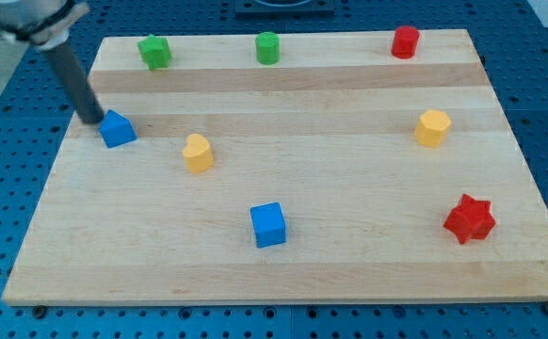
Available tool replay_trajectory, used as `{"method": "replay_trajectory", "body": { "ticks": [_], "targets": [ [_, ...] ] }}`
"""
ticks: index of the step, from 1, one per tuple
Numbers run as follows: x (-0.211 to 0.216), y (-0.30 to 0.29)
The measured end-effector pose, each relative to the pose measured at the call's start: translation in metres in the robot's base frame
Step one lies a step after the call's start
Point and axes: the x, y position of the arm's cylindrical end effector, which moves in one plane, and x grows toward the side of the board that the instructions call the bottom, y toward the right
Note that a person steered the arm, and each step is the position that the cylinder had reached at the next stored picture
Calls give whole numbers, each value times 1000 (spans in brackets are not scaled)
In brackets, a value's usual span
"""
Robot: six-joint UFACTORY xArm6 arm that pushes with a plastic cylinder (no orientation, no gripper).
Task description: Move your arm to the left of the green star
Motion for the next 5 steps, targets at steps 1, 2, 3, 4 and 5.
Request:
{"method": "replay_trajectory", "body": {
  "ticks": [1, 2, 3, 4, 5],
  "targets": [
    [-8, 0],
    [-8, 0],
    [26, -5],
    [41, -5],
    [41, -4]
  ]
}}
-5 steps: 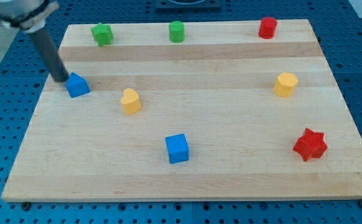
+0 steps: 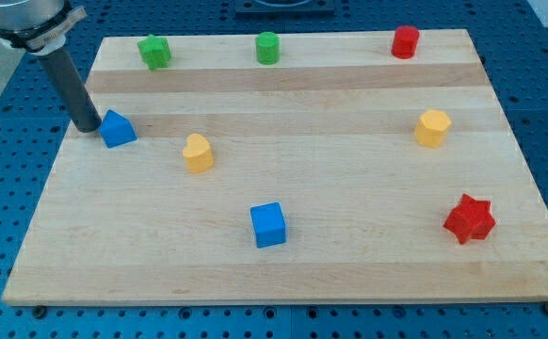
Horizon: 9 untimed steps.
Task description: Move your arm to the left of the green star
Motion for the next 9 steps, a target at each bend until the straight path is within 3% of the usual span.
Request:
{"method": "replay_trajectory", "body": {
  "ticks": [4, 6, 9],
  "targets": [
    [49, 81],
    [48, 93],
    [-78, 53]
  ]
}}
